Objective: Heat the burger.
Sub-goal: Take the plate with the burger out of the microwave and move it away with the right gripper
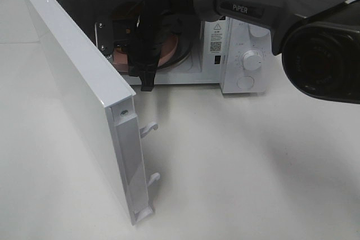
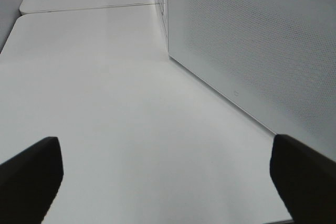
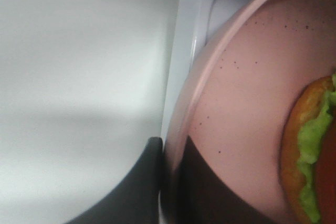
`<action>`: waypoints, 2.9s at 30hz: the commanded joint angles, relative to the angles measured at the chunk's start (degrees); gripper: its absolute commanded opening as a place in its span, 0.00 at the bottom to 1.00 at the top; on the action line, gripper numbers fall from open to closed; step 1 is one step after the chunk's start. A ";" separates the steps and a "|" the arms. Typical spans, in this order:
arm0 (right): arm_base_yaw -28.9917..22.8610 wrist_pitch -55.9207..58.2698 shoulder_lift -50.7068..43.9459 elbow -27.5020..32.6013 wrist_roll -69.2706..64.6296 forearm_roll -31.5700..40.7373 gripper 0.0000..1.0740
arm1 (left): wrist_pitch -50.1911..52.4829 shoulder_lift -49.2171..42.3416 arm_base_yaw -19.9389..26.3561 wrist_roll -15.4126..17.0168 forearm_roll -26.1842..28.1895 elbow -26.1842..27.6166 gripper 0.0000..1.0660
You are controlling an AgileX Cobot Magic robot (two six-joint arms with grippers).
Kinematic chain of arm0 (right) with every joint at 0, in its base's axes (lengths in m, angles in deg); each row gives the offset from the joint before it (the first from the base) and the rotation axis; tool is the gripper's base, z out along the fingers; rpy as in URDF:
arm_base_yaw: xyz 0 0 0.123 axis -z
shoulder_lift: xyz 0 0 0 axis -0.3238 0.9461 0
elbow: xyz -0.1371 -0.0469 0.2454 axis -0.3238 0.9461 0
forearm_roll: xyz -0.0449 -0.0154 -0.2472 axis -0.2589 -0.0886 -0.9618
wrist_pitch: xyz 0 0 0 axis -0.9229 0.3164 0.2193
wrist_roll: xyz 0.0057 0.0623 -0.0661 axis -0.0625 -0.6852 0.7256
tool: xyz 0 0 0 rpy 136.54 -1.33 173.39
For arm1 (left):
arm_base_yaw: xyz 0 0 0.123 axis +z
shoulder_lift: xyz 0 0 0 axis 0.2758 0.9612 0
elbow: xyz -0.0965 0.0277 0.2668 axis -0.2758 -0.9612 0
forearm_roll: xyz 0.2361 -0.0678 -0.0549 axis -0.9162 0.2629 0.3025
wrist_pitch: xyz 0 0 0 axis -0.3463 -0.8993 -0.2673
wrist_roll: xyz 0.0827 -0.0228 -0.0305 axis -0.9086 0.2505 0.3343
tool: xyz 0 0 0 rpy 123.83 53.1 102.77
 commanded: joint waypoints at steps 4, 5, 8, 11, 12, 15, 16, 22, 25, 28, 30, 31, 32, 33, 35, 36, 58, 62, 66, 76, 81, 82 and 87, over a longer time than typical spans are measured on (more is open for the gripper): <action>0.11 8.25 -1.32 1.09 -1.15 0.69 0.00 | 0.57 -0.92 -0.40 0.17 0.46 0.06 0.96; 0.11 8.88 -1.55 1.09 -1.15 0.74 0.00 | 0.57 -0.92 -0.40 0.17 0.46 0.06 0.96; 0.11 11.12 -2.46 1.20 0.06 1.20 0.00 | 0.57 -0.92 -0.40 0.17 0.46 0.06 0.96; 0.11 12.20 -3.27 1.89 1.26 1.20 0.00 | 0.57 -0.92 -0.40 0.17 0.46 0.06 0.96; 0.11 12.38 -4.47 3.32 1.49 1.20 0.00 | 0.57 -0.92 -0.40 0.17 0.46 0.06 0.96; 0.11 11.23 -7.22 7.10 2.35 1.20 0.00 | 0.57 -0.92 -0.40 0.17 0.46 0.06 0.96; 0.11 9.45 -9.40 10.83 3.21 1.15 0.00 | 0.57 -0.92 -0.40 0.17 0.46 0.06 0.96; 0.11 4.07 -17.25 21.08 3.21 0.74 0.00 | 0.57 -0.92 -0.40 0.17 0.46 0.06 0.96; 0.11 1.83 -20.28 25.27 3.21 0.74 0.00 | 0.57 -0.92 -0.40 0.17 0.46 0.06 0.96; 0.11 -1.32 -23.26 28.99 3.38 0.74 0.00 | 0.57 -0.92 -0.40 0.17 0.46 0.06 0.96; 0.11 -2.58 -24.01 30.08 3.50 0.74 0.00 | 0.57 -0.92 -0.40 0.17 0.46 0.06 0.96; 0.11 -5.33 -26.07 32.95 4.01 0.74 0.00 | 0.57 -0.92 -0.40 0.17 0.46 0.06 0.96; 0.11 -5.33 -26.07 32.95 4.01 0.74 0.00 | 0.57 -0.92 -0.40 0.17 0.46 0.06 0.96; 0.11 -6.36 -26.87 34.43 4.47 0.74 0.00 | 0.57 -0.92 -0.40 0.17 0.46 0.06 0.96; 0.11 -8.02 -28.76 36.90 5.21 0.74 0.00 | 0.57 -0.92 -0.40 0.17 0.46 0.06 0.96; 0.06 -8.82 -29.68 38.22 5.61 0.74 0.00 | 0.57 -0.92 -0.40 0.17 0.46 0.06 0.96; -0.11 -18.28 -47.21 59.99 9.17 -2.06 0.00 | 0.57 -0.92 -0.40 0.17 0.46 0.06 0.96; -0.11 -18.39 -50.36 61.99 9.00 -2.75 0.00 | 0.57 -0.92 -0.40 0.17 0.46 0.06 0.96; -0.11 -18.91 -52.83 63.88 8.65 -3.55 0.00 | 0.57 -0.92 -0.40 0.17 0.46 0.06 0.96; -0.11 -13.81 -63.48 69.67 6.30 -6.42 0.00 | 0.57 -0.92 -0.40 0.17 0.46 0.06 0.96; -0.11 -11.75 -68.01 72.14 2.52 -9.80 0.00 | 0.57 -0.92 -0.40 0.17 0.46 0.06 0.96; -0.11 -11.75 -68.01 72.14 2.52 -9.80 0.00 | 0.57 -0.92 -0.40 0.17 0.46 0.06 0.96; -0.11 -9.74 -73.34 76.09 0.00 -11.06 0.00 | 0.57 -0.92 -0.40 0.17 0.46 0.06 0.96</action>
